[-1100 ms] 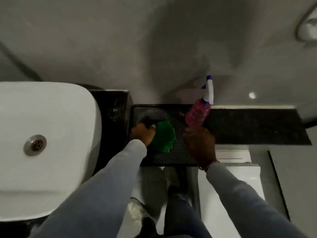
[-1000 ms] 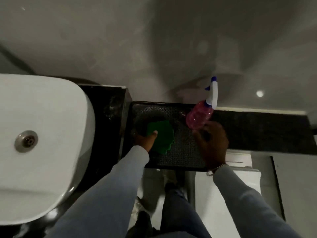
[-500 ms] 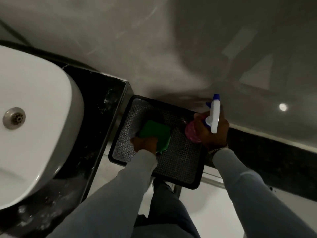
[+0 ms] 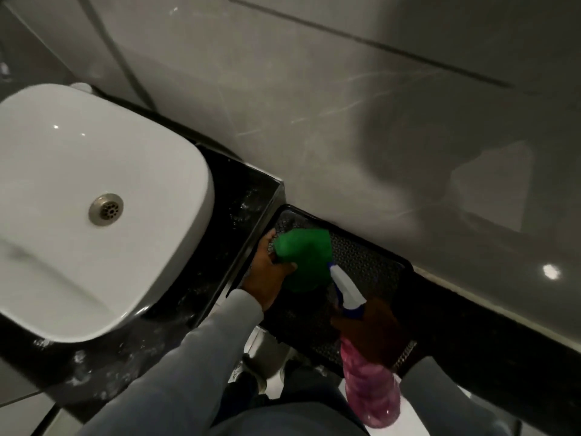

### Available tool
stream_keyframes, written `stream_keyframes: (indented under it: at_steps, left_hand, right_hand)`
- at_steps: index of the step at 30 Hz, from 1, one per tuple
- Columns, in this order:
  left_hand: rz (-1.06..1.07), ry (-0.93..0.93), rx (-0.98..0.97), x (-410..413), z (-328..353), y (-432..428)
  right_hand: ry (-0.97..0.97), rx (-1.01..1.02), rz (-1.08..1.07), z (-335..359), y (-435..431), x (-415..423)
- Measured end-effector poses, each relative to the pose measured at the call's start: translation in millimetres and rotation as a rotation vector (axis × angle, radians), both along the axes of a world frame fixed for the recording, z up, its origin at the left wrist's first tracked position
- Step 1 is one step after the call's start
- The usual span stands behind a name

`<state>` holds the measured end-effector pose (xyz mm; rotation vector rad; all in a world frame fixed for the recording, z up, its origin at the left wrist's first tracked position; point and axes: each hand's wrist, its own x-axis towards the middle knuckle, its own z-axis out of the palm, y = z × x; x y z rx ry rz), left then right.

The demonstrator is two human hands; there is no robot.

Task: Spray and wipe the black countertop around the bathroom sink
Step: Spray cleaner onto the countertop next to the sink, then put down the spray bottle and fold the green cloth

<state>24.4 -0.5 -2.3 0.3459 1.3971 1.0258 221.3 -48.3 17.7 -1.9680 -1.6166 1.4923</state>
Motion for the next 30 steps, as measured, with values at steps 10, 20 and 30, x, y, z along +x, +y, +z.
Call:
stream_keyframes:
  at_steps: [10,20,30]
  left_hand:
    - [-0.072,-0.081,0.113,-8,24,-9]
    - [-0.064,-0.049,0.221,-14,31,-16]
    - [-0.067,-0.013,0.226,-15,32,-19]
  right_hand:
    - [0.006,0.013,0.072,20,11,-13]
    - [0.011,0.057,0.175,31,12,-19]
    - [0.074,0.104,0.122,26,13,-17]
